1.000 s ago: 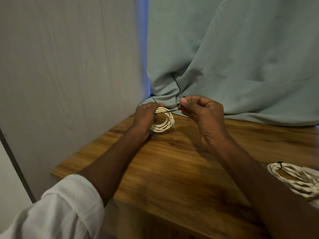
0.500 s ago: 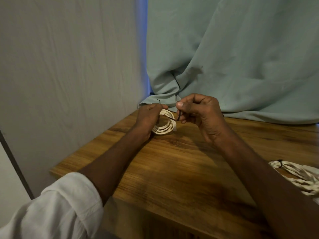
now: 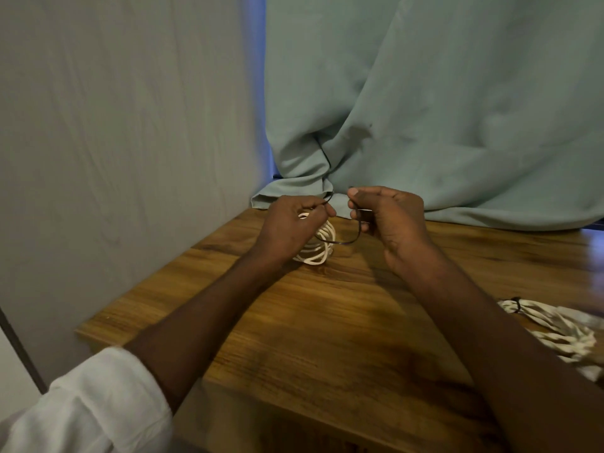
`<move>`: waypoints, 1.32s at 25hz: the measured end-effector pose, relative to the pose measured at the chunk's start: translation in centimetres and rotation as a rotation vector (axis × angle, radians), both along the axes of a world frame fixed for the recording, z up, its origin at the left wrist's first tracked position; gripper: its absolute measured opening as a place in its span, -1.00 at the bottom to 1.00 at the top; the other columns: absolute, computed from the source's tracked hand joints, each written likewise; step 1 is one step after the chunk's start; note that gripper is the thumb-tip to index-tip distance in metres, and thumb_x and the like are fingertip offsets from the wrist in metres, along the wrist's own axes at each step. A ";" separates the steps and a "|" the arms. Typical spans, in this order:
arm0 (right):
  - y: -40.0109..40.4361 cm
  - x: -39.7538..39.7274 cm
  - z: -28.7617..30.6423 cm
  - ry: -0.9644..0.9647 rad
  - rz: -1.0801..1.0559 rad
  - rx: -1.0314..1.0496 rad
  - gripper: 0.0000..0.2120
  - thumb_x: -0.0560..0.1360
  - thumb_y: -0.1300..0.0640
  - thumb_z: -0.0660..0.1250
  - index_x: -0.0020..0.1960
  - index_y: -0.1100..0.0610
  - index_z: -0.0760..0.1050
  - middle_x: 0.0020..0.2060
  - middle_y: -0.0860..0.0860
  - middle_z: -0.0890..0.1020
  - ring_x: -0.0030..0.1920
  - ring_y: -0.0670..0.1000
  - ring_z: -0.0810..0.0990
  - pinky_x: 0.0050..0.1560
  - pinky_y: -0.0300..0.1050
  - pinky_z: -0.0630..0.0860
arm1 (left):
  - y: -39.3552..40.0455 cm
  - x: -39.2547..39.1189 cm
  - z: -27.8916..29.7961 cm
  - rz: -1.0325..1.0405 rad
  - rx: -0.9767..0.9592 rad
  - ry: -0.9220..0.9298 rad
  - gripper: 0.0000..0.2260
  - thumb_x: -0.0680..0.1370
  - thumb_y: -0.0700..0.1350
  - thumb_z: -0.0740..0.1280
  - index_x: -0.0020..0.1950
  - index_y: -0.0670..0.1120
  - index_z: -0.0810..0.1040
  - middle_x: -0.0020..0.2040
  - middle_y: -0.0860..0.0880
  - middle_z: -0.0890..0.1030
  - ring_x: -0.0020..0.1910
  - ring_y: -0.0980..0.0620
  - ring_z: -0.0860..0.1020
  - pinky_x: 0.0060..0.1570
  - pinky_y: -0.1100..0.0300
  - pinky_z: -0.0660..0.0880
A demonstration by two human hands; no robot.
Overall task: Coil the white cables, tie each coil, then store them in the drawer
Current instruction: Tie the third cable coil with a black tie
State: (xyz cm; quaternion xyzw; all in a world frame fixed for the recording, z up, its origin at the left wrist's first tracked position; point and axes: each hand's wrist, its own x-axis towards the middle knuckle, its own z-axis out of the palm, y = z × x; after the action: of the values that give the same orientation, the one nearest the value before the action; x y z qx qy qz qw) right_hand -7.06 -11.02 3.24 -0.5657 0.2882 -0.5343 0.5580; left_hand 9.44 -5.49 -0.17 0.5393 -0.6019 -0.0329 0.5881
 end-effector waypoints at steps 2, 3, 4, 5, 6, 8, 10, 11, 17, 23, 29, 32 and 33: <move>-0.2 0.0 0.0 0.018 -0.044 -0.013 -0.92 0.51 0.22 0.51 -0.02 0.21 0.72 -0.27 0.07 0.72 -0.33 -0.07 0.62 -0.38 -0.25 0.50 | 0.2 -0.2 0.2 -0.020 0.001 -0.040 -0.86 0.60 -0.15 0.39 -0.05 -0.03 0.76 -0.22 0.09 0.73 -0.21 0.13 0.68 -0.13 0.18 0.57; -0.2 -0.1 0.0 0.033 -0.061 -0.044 -0.93 0.52 0.22 0.49 -0.02 0.20 0.72 -0.26 0.06 0.72 -0.33 -0.08 0.62 -0.35 -0.26 0.51 | 0.3 -0.3 0.3 -0.033 0.002 -0.057 -0.85 0.59 -0.16 0.40 -0.09 -0.01 0.75 -0.26 0.13 0.72 -0.26 0.19 0.64 -0.18 0.24 0.52; -0.3 -0.1 0.1 0.058 -0.075 -0.089 -0.92 0.52 0.21 0.48 -0.02 0.18 0.73 -0.24 0.05 0.72 -0.31 -0.09 0.61 -0.32 -0.27 0.52 | 0.4 -0.3 0.5 -0.044 0.001 -0.079 -0.84 0.59 -0.17 0.40 -0.11 0.01 0.74 -0.31 0.17 0.69 -0.30 0.24 0.61 -0.21 0.31 0.46; -0.3 -0.2 0.1 0.094 -0.088 -0.141 -0.92 0.53 0.19 0.48 -0.02 0.16 0.74 -0.23 0.03 0.72 -0.29 -0.10 0.61 -0.29 -0.27 0.52 | 0.4 -0.3 0.5 -0.052 0.000 -0.097 -0.83 0.59 -0.18 0.40 -0.13 0.03 0.72 -0.34 0.20 0.66 -0.32 0.26 0.58 -0.23 0.36 0.42; -0.3 -0.2 0.1 0.134 -0.101 -0.186 -0.91 0.54 0.17 0.47 -0.03 0.13 0.75 -0.23 0.01 0.72 -0.26 -0.11 0.60 -0.27 -0.26 0.52 | 0.5 -0.4 0.5 -0.059 -0.002 -0.112 -0.82 0.59 -0.19 0.40 -0.13 0.03 0.72 -0.36 0.21 0.64 -0.34 0.27 0.56 -0.24 0.38 0.40; -0.3 -0.3 0.1 0.185 -0.114 -0.236 -0.90 0.54 0.14 0.46 -0.04 0.08 0.76 -0.24 -0.03 0.72 -0.24 -0.14 0.59 -0.22 -0.24 0.49 | 0.5 -0.3 0.5 -0.068 -0.007 -0.126 -0.83 0.59 -0.19 0.40 -0.13 0.03 0.72 -0.36 0.20 0.64 -0.34 0.25 0.56 -0.23 0.36 0.40; -0.3 -0.3 0.1 0.210 -0.114 -0.252 -0.90 0.55 0.13 0.46 -0.02 0.07 0.76 -0.24 -0.09 0.71 -0.26 -0.24 0.59 -0.20 -0.28 0.47 | 0.4 -0.2 0.6 -0.070 -0.013 -0.135 -0.84 0.58 -0.16 0.39 -0.13 0.03 0.72 -0.33 0.16 0.66 -0.32 0.24 0.57 -0.21 0.33 0.42; -0.3 -0.3 0.1 0.220 -0.114 -0.259 -0.89 0.56 0.13 0.45 0.00 0.08 0.76 -0.24 -0.11 0.71 -0.28 -0.29 0.58 -0.20 -0.31 0.45 | 0.4 -0.2 0.6 -0.065 -0.012 -0.147 -0.85 0.57 -0.15 0.39 -0.13 0.03 0.72 -0.30 0.14 0.67 -0.30 0.24 0.58 -0.19 0.32 0.42; -0.3 0.0 0.0 0.277 -0.059 -0.283 -0.86 0.58 0.15 0.42 0.04 0.12 0.75 -0.18 -0.11 0.72 -0.25 -0.40 0.59 -0.17 -0.39 0.44 | 0.3 0.0 0.5 -0.068 0.003 -0.169 -0.82 0.58 -0.22 0.40 -0.14 0.00 0.72 -0.32 0.17 0.65 -0.31 0.28 0.57 -0.22 0.39 0.40; 0.1 -0.2 0.1 0.299 -0.017 -0.291 -0.87 0.58 0.20 0.43 0.07 0.10 0.74 -0.18 -0.10 0.74 -0.25 -0.33 0.64 -0.17 -0.37 0.50 | 0.2 -0.1 0.4 -0.071 0.025 -0.146 -0.83 0.57 -0.23 0.41 -0.16 -0.04 0.73 -0.34 0.16 0.65 -0.35 0.28 0.54 -0.26 0.40 0.38; 0.0 -0.8 0.5 0.255 0.188 0.137 -0.80 0.54 0.27 0.44 0.13 0.11 0.71 -0.21 -0.02 0.72 -0.35 -0.17 0.59 -0.30 -0.25 0.48 | 0.2 0.2 0.6 -0.064 0.052 -0.139 -0.85 0.57 -0.17 0.40 -0.15 -0.03 0.73 -0.28 0.02 0.70 -0.30 0.21 0.59 -0.23 0.27 0.46; -0.3 -0.9 0.4 0.241 0.300 0.226 -0.84 0.55 0.25 0.43 0.09 0.10 0.70 -0.22 -0.04 0.70 -0.30 -0.14 0.59 -0.31 -0.22 0.50 | 0.2 0.2 0.4 -0.085 0.063 -0.150 -0.87 0.58 -0.17 0.43 -0.14 -0.04 0.74 -0.28 0.02 0.70 -0.31 0.21 0.57 -0.25 0.27 0.43; -0.3 -0.9 0.3 0.248 0.295 0.216 -0.88 0.54 0.26 0.45 0.04 0.11 0.71 -0.23 -0.02 0.72 -0.30 -0.13 0.60 -0.31 -0.23 0.51 | 0.2 0.1 0.4 -0.092 0.064 -0.141 -0.88 0.58 -0.16 0.44 -0.13 -0.05 0.75 -0.27 0.00 0.71 -0.32 0.16 0.58 -0.27 0.24 0.44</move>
State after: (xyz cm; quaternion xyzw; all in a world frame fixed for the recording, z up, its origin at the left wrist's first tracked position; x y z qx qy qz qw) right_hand -8.00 -11.28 3.51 -0.6001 0.3244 -0.3394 0.6476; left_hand 9.56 -5.26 0.18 0.5308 -0.6643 -0.0411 0.5246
